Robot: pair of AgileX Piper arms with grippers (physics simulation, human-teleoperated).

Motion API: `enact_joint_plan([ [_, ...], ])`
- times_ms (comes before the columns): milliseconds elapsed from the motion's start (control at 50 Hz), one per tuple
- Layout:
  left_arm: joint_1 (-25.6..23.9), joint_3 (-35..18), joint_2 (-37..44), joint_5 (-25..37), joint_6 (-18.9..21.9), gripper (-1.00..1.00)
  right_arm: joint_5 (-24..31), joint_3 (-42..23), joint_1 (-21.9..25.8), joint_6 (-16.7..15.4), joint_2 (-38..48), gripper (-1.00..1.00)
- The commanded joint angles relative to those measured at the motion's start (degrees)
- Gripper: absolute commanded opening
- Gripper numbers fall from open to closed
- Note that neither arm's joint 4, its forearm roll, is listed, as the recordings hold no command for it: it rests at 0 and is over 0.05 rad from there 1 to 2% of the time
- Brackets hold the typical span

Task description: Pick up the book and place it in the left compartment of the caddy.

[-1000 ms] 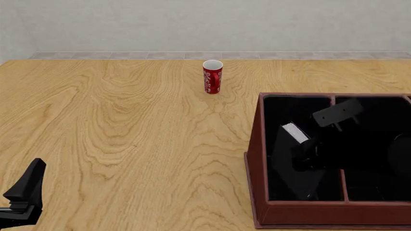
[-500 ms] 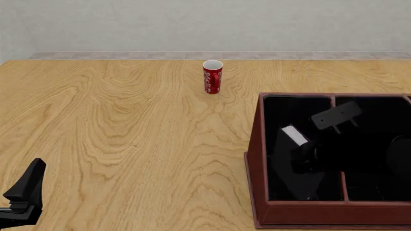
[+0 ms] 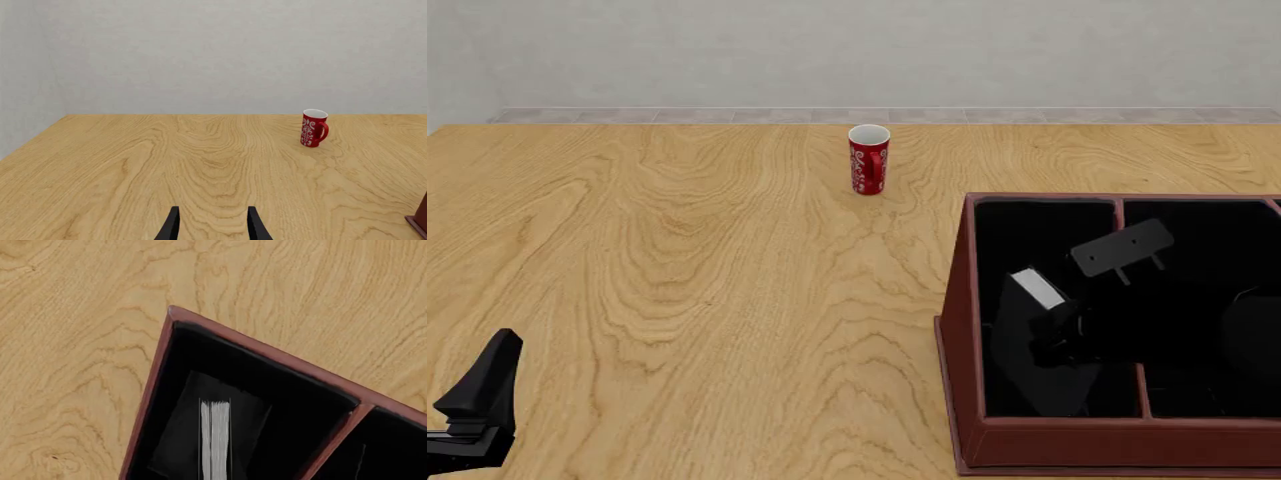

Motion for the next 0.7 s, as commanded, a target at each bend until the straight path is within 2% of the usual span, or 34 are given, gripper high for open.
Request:
enact_joint_plan([
  [20,0.0,0.0,0.0,0.0,0.0,1.0,-0.54,0.15,0.2,1.35,0.14,-1.0],
  [700,0.0,0.0,0.0,0.0,0.0,1.0,-1.9,1.86,0.65,2.05,0.68,-1.0],
])
